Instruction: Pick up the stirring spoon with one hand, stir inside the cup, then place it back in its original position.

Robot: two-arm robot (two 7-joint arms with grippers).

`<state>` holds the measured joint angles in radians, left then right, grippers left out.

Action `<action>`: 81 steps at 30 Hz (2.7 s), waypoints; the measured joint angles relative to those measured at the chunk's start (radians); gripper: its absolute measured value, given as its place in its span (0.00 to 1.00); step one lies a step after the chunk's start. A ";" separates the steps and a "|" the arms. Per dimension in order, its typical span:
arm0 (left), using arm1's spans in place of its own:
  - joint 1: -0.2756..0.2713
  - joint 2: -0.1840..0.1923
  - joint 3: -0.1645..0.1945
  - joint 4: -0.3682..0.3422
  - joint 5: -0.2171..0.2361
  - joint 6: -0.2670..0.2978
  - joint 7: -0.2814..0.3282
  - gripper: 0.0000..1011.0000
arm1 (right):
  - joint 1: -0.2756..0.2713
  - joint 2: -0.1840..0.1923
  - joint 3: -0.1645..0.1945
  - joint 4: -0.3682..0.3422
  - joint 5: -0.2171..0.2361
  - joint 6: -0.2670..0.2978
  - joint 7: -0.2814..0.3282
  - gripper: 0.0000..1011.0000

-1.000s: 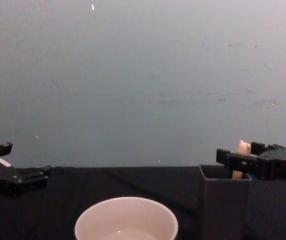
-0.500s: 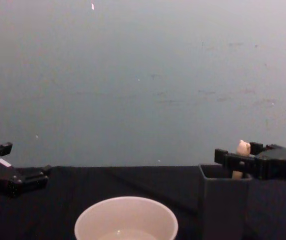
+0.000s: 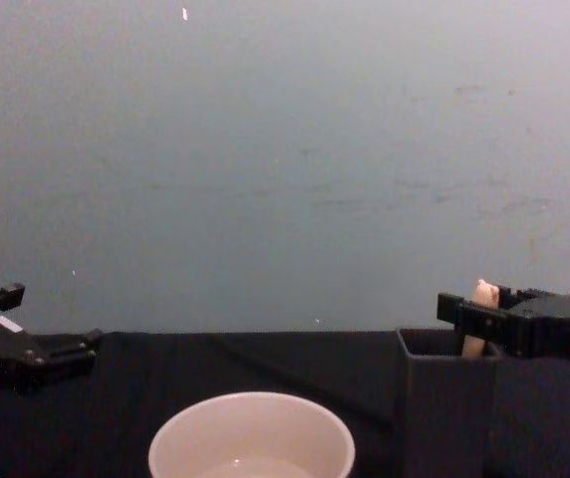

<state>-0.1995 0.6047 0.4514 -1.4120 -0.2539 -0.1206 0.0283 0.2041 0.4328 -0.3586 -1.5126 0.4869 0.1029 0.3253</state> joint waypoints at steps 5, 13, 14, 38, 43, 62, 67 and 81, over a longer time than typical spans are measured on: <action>0.000 0.000 0.000 0.000 0.000 0.000 0.000 0.99 | 0.000 0.000 0.000 0.000 0.000 0.000 0.000 0.52; 0.000 0.000 0.000 0.000 0.000 0.000 0.000 0.99 | 0.000 0.000 0.000 -0.001 0.001 -0.001 0.000 0.24; 0.000 0.000 0.000 0.000 0.000 0.000 0.000 0.99 | 0.000 0.000 0.000 -0.001 0.001 -0.001 0.000 0.22; 0.000 0.000 0.000 0.000 0.000 0.000 0.000 0.99 | -0.010 -0.004 0.019 -0.025 0.005 -0.014 0.036 0.21; 0.000 0.000 0.000 0.000 0.000 0.000 0.000 0.99 | -0.013 0.000 0.032 -0.047 0.017 -0.024 0.053 0.21; 0.000 0.000 0.000 0.000 0.000 0.000 0.000 0.99 | 0.009 0.020 0.078 -0.130 0.099 -0.129 0.132 0.21; 0.000 0.000 0.000 0.000 0.000 0.000 0.000 0.99 | 0.033 0.010 0.055 -0.110 0.100 -0.171 0.164 0.21; 0.000 0.000 0.000 0.000 0.000 0.000 0.000 0.99 | 0.095 -0.032 -0.066 0.013 0.055 -0.308 0.304 0.21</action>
<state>-0.1995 0.6047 0.4514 -1.4120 -0.2540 -0.1205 0.0283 0.2990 0.4004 -0.4247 -1.4998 0.5416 -0.2052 0.6293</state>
